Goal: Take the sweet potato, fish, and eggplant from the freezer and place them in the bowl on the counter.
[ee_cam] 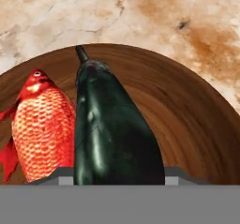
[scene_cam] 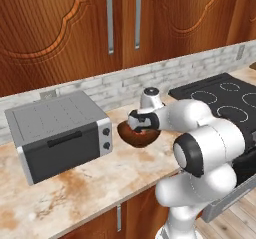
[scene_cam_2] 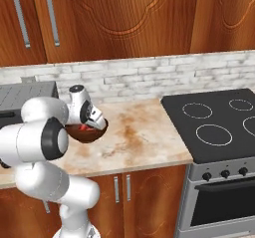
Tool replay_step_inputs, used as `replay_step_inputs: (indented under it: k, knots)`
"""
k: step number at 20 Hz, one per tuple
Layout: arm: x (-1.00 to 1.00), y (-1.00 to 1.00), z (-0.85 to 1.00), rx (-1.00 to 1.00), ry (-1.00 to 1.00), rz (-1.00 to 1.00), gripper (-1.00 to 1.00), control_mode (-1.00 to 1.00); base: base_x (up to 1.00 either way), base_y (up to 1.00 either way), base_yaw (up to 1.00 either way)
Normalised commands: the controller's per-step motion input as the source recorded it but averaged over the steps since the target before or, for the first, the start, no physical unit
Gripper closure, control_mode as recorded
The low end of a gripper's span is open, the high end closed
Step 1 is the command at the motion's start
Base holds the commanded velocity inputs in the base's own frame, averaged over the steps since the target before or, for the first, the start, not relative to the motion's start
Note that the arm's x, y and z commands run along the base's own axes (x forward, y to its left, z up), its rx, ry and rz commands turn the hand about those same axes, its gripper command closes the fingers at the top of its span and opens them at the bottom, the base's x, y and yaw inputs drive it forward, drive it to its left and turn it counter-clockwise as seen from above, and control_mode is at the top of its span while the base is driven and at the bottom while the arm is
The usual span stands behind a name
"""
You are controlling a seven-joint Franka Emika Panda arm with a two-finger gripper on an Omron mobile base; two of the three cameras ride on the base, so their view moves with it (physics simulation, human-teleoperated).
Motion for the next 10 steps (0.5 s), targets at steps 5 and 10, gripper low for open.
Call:
replay_step_inputs:
  k: [5,10]
  knots:
    - [0.05,0.0,-0.07,0.0,0.0,0.0,-1.0,-1.0,0.0,0.0,0.0]
    - [-0.7,0.06,0.59,0.0,-0.14,-0.02,-1.0,-1.0,0.0,0.0,0.0]
